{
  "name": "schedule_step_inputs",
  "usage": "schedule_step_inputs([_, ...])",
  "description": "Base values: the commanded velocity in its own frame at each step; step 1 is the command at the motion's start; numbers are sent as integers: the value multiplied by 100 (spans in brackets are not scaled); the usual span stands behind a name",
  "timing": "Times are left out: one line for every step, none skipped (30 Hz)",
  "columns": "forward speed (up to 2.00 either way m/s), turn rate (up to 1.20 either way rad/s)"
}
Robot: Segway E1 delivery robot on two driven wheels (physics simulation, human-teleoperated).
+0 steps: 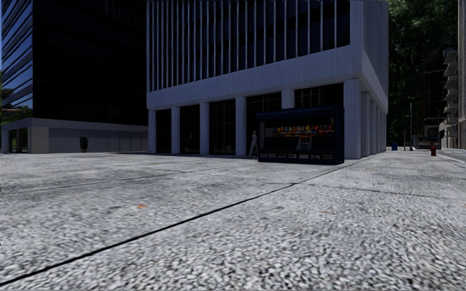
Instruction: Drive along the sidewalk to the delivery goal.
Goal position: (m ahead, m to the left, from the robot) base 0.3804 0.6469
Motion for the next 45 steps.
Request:
schedule_step_inputs([93,39])
schedule_step_inputs([93,39])
schedule_step_inputs([93,38])
schedule_step_inputs([93,38])
schedule_step_inputs([93,38])
schedule_step_inputs([93,38])
schedule_step_inputs([93,38])
schedule_step_inputs([93,38])
schedule_step_inputs([93,38])
schedule_step_inputs([93,38])
schedule_step_inputs([93,38])
schedule_step_inputs([93,38])
schedule_step_inputs([93,38])
schedule_step_inputs([93,38])
schedule_step_inputs([93,38])
schedule_step_inputs([93,38])
schedule_step_inputs([93,38])
schedule_step_inputs([93,38])
schedule_step_inputs([93,38])
schedule_step_inputs([93,38])
schedule_step_inputs([93,38])
schedule_step_inputs([93,38])
schedule_step_inputs([93,38])
schedule_step_inputs([93,38])
schedule_step_inputs([93,38])
schedule_step_inputs([92,38])
schedule_step_inputs([92,38])
schedule_step_inputs([92,38])
schedule_step_inputs([90,38])
schedule_step_inputs([88,38])
schedule_step_inputs([80,38])
schedule_step_inputs([80,38])
schedule_step_inputs([78,38])
schedule_step_inputs([77,38])
schedule_step_inputs([72,34])
schedule_step_inputs([0,0])
schedule_step_inputs([0,0])
schedule_step_inputs([0,0])
schedule_step_inputs([0,0])
schedule_step_inputs([0,0])
schedule_step_inputs([0,0])
schedule_step_inputs([0,0])
schedule_step_inputs([0,0])
schedule_step_inputs([0,0])
schedule_step_inputs([0,0])
